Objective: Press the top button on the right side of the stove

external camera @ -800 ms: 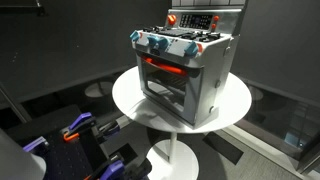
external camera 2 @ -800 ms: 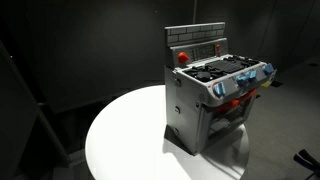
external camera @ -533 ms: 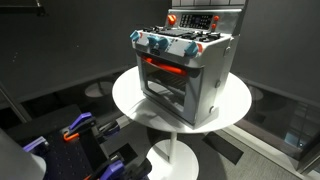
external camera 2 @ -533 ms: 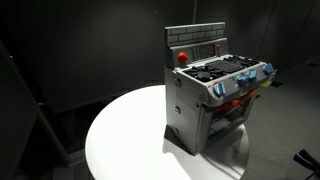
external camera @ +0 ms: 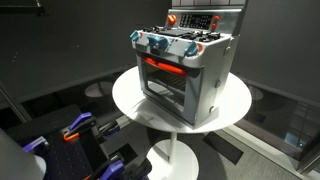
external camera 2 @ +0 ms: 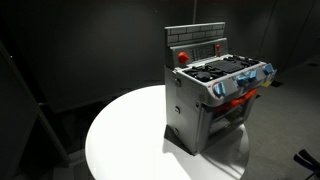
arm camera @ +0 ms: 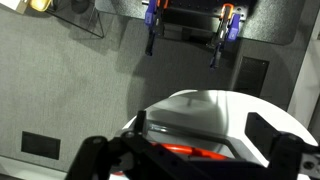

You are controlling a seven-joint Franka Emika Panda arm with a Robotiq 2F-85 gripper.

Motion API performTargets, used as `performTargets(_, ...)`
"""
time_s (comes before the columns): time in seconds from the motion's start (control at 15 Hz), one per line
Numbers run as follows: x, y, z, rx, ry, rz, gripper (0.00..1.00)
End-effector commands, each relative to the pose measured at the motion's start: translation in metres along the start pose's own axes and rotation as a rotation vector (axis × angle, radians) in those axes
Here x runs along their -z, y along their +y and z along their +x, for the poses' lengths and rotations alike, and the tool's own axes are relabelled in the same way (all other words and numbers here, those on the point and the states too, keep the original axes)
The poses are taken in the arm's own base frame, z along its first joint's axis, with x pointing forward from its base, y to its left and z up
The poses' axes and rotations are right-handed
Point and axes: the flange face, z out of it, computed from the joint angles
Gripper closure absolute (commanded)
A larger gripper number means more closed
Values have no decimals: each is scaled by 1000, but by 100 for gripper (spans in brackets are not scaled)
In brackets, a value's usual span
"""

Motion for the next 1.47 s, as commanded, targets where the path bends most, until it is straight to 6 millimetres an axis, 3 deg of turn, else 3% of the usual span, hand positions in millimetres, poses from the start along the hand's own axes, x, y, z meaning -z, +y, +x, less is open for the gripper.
performTargets(0.0, 22, 9, 20, -54, 63, -24, 0)
performTargets(0.6, 54, 27, 74, -149, 239, -74, 0)
performTargets(0.93, 46, 41, 113, -207, 283, -83, 0)
performTargets(1.4, 20, 73, 177, -298, 257, -90, 0)
